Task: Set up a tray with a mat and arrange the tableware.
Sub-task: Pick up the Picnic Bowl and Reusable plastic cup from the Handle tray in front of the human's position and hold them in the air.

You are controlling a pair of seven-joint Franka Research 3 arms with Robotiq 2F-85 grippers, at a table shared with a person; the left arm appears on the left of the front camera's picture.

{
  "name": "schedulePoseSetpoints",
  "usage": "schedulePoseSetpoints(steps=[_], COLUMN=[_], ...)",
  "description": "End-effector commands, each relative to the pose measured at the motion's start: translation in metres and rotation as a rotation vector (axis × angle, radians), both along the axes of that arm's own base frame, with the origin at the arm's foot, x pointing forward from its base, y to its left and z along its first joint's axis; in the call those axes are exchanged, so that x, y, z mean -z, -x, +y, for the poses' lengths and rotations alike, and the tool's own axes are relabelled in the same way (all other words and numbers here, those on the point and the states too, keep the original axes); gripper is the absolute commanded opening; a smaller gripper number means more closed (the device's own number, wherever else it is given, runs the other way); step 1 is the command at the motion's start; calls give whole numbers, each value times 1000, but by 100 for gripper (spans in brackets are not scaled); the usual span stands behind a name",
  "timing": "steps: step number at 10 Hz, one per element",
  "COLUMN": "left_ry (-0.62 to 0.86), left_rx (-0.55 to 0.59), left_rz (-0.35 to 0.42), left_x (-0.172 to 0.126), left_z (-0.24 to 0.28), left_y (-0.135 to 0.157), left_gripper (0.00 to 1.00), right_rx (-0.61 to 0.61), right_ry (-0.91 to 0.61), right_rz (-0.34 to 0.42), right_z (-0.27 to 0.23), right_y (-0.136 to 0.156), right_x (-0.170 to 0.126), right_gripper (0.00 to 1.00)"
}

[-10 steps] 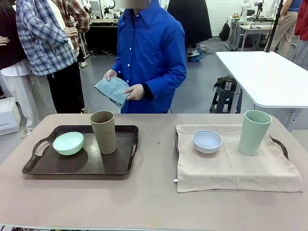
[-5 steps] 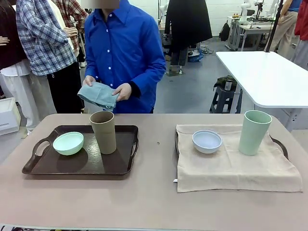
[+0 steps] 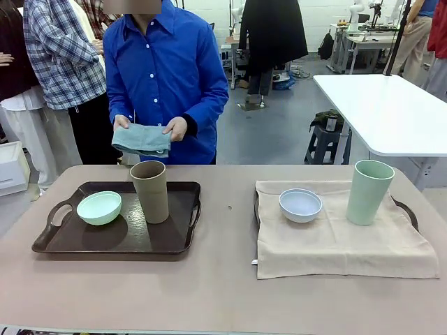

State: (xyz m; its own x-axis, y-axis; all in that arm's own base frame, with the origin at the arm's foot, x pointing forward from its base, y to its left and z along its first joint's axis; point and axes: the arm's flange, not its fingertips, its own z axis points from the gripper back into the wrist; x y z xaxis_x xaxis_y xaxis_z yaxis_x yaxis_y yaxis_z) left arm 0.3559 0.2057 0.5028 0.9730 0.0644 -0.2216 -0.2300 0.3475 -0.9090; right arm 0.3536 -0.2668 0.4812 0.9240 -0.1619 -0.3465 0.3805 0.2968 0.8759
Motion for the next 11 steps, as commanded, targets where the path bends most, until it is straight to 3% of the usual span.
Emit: schedulePoseSetpoints(steps=[1,11], left_ry=[4,4], left_rx=[7,7], left_rz=[11,11], left_x=[-3,-3], left_z=[2,2], left_y=[0,0], left_gripper=[92,92], right_rx=[13,13], right_ry=[-10,-10], right_rz=[14,14], right_z=[1,1], right_y=[1,1], right_x=[0,0], right_gripper=[100,100])
